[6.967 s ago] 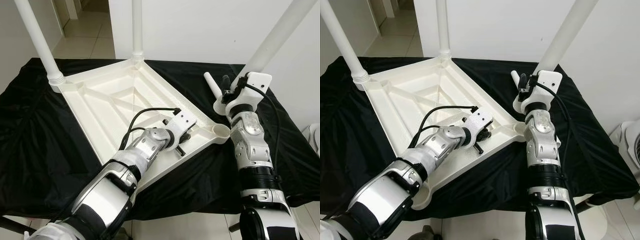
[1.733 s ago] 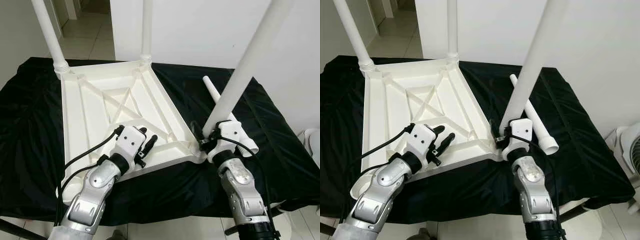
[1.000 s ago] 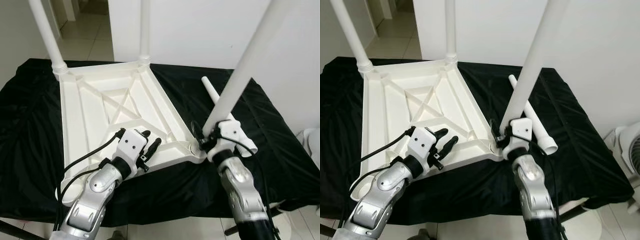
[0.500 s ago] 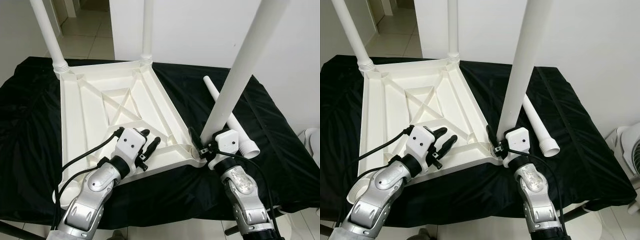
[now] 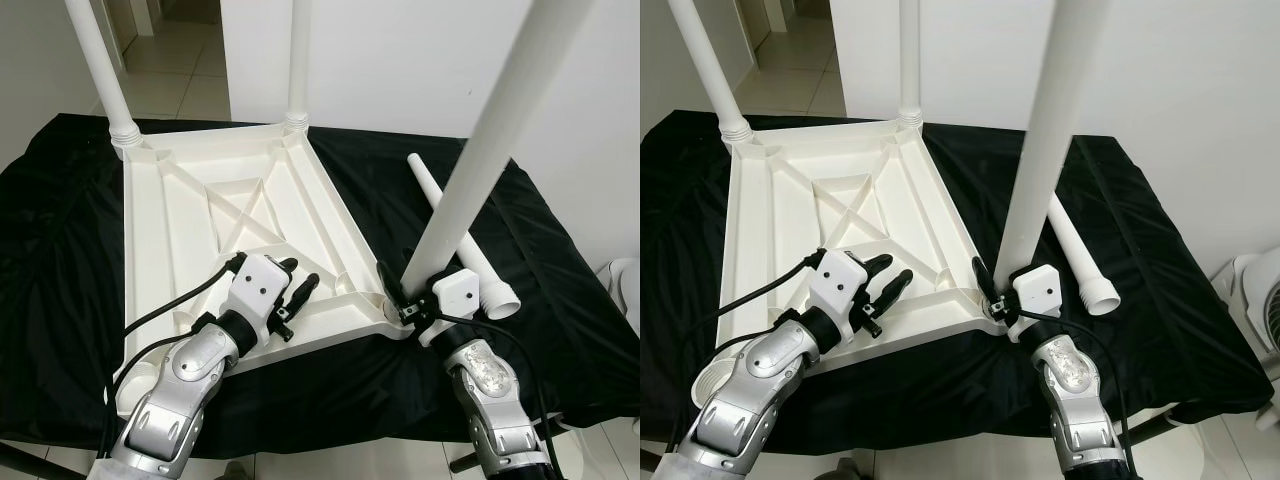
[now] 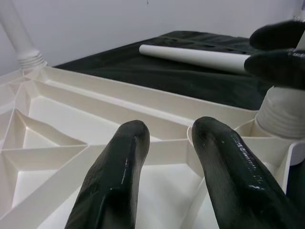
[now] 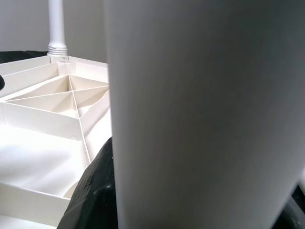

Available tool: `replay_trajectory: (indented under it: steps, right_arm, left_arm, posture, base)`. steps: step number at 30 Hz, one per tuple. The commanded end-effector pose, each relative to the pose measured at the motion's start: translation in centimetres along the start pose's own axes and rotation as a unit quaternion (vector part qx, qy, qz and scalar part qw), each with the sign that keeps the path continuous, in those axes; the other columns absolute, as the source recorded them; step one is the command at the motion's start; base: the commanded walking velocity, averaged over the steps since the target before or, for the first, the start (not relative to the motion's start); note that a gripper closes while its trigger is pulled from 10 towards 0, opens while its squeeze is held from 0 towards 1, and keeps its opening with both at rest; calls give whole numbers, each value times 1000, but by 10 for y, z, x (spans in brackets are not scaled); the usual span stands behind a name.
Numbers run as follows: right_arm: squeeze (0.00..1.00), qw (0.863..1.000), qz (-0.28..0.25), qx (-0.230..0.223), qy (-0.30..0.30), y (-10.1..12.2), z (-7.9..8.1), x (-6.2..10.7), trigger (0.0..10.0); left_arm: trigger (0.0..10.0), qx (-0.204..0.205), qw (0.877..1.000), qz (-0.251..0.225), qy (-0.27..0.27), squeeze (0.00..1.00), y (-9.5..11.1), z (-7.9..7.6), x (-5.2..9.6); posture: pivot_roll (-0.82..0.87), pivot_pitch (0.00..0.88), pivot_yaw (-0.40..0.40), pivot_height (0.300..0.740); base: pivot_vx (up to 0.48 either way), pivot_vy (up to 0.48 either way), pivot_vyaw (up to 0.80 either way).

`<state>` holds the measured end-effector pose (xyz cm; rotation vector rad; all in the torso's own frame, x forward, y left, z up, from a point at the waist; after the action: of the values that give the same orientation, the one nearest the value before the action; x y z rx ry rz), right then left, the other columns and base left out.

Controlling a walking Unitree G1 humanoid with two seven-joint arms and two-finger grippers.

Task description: Building children table

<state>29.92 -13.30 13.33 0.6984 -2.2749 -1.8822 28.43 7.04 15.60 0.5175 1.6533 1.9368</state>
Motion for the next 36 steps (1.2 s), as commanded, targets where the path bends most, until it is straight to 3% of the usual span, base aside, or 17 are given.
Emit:
replay_trajectory:
  steps: [1,8,19,36]
  right_arm:
    - [0,997,70,-13,0,-33,1,15,10000]
    - [0,997,71,-16,8,-34,3,16,10000]
    - [0,989,111,-100,-13,-52,-3,20,10000]
    - [0,977,151,-142,-39,-62,-12,15,10000]
  left_arm:
    - [10000,-3,999,-3,-39,0,4,-9,-2]
    - [10000,-3,999,-3,-39,0,5,-9,-2]
    - [10000,-2,999,-3,-39,0,5,-8,-1]
    - [10000,-1,999,-3,-42,0,6,-9,1]
  posture:
    - [118,32,-34,740]
    - [118,32,-36,740]
    - [119,33,-36,740]
    - [119,34,-31,740]
  base:
    - [0,0,0]
    - [0,0,0]
    - [0,0,0]
    - [0,0,0]
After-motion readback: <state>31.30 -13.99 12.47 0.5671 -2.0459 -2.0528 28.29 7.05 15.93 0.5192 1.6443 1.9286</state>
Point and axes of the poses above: a point about 5 cm out from each wrist's last joint towards the gripper, its own x axis pointing back from the gripper into the wrist, its own y axis along the axis of the wrist's last joint, z = x × y, the point moved 4 cm from there along -x, pointing out of the wrist towards the gripper, and after that the axes turned 2 degrees about x, right-handed, at the moved point
